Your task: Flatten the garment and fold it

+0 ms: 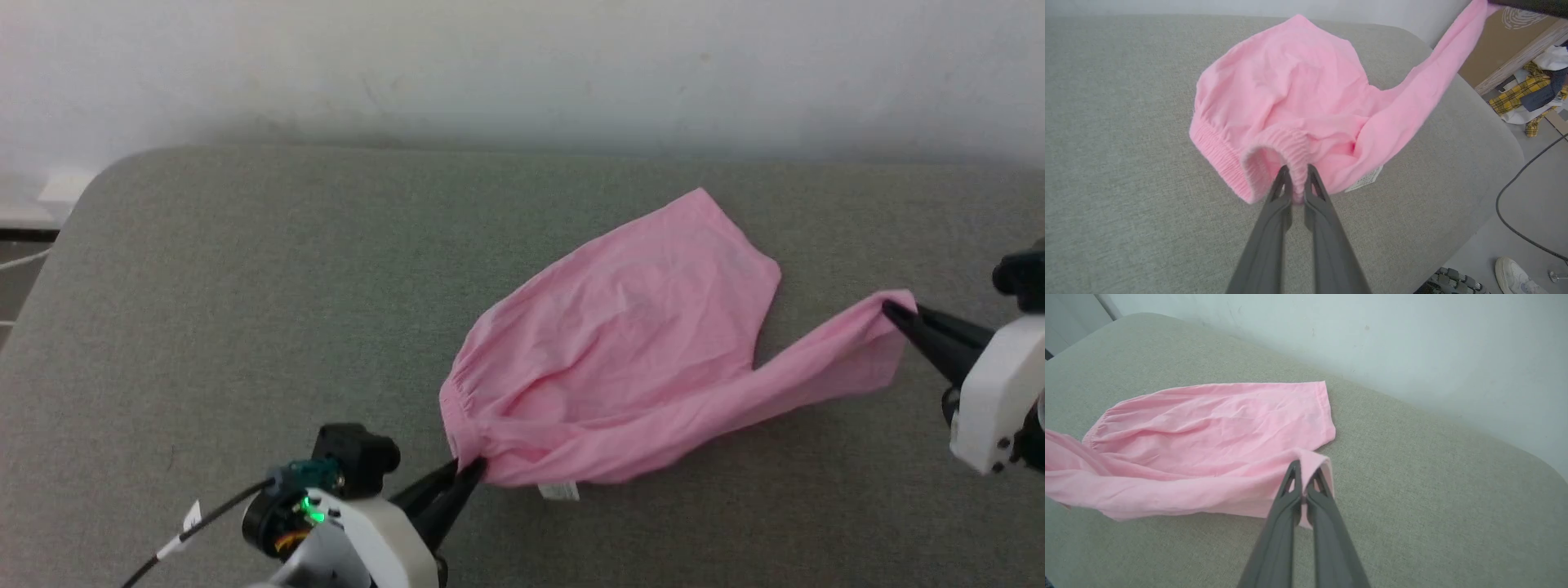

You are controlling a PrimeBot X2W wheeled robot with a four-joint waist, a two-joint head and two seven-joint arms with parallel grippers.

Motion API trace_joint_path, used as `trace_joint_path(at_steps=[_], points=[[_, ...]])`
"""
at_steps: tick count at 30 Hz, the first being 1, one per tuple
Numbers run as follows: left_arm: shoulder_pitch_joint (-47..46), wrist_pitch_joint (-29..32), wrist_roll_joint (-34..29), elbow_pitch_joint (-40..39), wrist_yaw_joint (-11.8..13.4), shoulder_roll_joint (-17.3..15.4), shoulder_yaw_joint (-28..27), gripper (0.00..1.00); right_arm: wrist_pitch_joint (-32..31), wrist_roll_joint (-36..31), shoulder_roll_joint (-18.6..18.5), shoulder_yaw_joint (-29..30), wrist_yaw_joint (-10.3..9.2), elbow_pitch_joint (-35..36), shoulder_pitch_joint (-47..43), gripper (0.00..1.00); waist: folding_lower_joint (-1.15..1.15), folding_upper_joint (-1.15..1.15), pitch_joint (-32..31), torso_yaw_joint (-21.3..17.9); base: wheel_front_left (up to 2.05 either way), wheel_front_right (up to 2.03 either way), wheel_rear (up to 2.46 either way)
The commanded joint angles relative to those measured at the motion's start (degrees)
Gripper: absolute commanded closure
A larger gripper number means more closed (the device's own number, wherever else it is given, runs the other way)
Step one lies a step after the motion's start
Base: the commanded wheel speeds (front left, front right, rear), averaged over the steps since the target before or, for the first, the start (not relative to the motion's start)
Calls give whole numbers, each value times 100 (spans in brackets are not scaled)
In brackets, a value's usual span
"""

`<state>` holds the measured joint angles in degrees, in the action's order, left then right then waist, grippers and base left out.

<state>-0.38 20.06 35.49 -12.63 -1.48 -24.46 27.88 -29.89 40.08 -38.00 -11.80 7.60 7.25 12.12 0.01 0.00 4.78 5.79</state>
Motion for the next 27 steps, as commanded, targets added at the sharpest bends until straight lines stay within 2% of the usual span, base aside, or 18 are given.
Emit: trace_joint_path(at_steps=[1, 4, 12, 21, 27], points=[[-188, -43, -27, -27, -35, 58, -46, 100, -70, -68, 59, 8, -11, -103, 264, 100, -1, 0, 469, 380, 0, 0, 0], [-532, -86, -21, 41, -62, 187, -81, 100, -266, -107, 221, 15, -11, -486, 857, 100, -1, 0, 759, 568, 0, 0, 0], [-1493, -145, -15, 629, -226, 647, 59, 100, -539, -741, 371, -419, -11, -1791, 2438, 100, -1, 0, 1460, 983, 0, 0, 0], [-2336, -512, 36, 1361, -332, 1191, 88, 100, -327, -1216, 430, -1207, -11, -3109, 3759, 100, -1, 0, 1985, 1262, 0, 0, 0], [-2592, -775, 27, 1725, -371, 1377, 101, 100, 78, -1456, 431, -1544, -11, -3884, 4268, 100, -1, 0, 2114, 1368, 0, 0, 0]])
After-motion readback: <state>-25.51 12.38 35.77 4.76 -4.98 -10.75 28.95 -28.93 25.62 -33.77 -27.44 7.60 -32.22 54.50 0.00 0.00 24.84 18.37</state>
